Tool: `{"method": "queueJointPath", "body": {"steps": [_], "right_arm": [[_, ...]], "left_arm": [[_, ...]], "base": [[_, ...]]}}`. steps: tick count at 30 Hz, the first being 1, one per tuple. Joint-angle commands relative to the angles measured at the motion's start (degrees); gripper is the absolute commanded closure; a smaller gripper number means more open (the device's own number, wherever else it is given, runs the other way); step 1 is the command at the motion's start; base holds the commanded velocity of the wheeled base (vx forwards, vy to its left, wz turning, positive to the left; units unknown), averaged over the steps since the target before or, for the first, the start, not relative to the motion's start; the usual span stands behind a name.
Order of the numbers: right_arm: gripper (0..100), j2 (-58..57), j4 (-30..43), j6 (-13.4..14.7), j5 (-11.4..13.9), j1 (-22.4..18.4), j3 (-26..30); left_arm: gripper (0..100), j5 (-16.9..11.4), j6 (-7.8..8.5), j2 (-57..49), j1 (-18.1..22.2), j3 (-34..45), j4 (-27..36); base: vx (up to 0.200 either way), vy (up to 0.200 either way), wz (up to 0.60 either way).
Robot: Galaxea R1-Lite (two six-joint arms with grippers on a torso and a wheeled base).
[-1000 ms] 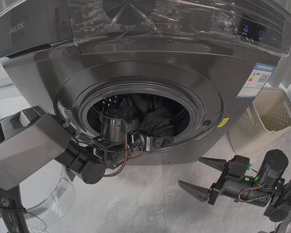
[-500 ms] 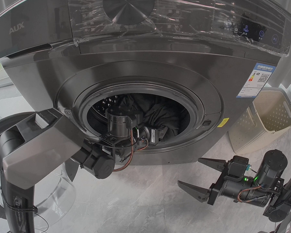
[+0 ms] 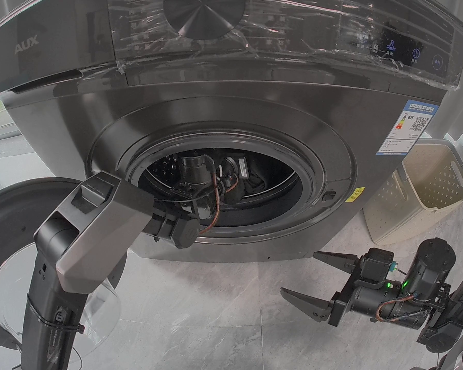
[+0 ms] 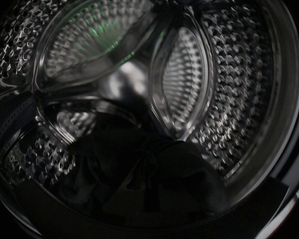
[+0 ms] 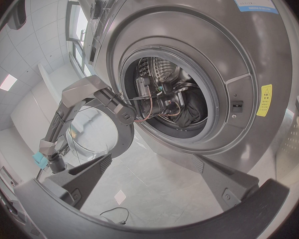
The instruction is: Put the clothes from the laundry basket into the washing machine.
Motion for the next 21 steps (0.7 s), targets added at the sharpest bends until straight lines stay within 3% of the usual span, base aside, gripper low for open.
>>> {"method": "queueJointPath", "body": {"steps": [1, 5, 13, 14, 15, 20, 21], "right_arm": [[0, 0.45, -0.01, 0.04, 0.01, 0.28, -0.46], [0, 0.54, -0.01, 0.04, 0.01, 0.28, -0.46], [0, 0.54, -0.1, 0.04, 0.01, 0.28, -0.37], [0, 0.54, -0.01, 0.04, 0.01, 0.28, -0.37], [0, 0.54, -0.01, 0.04, 0.01, 0.28, -0.37], [0, 0.54, -0.01, 0.04, 0.01, 0.28, -0.37], [0, 0.54, -0.01, 0.04, 0.01, 0.28, -0.37]], "left_arm": [[100, 2.85, -0.63, 9.2, 1.86, -15.08, -0.68], [100, 3.2, -0.72, 11.75, 1.95, -20.96, 0.2], [100, 3.64, -0.72, 10.87, 1.68, -19.04, 0.46], [0, 3.73, -0.72, 10.08, 1.68, -17.81, 0.37], [0, 3.73, -0.72, 10.08, 1.68, -17.81, 0.37], [0, 2.76, -0.54, -1.96, 0.37, 2.14, 1.6], [0, 2.76, -0.54, -1.96, 0.37, 2.14, 1.6]], "base": [[0.0, 0.0, 0.0], [0.0, 0.0, 0.0], [0.0, 0.0, 0.0], [0.0, 0.0, 0.0], [0.0, 0.0, 0.0], [0.0, 0.0, 0.0], [0.0, 0.0, 0.0]]}}
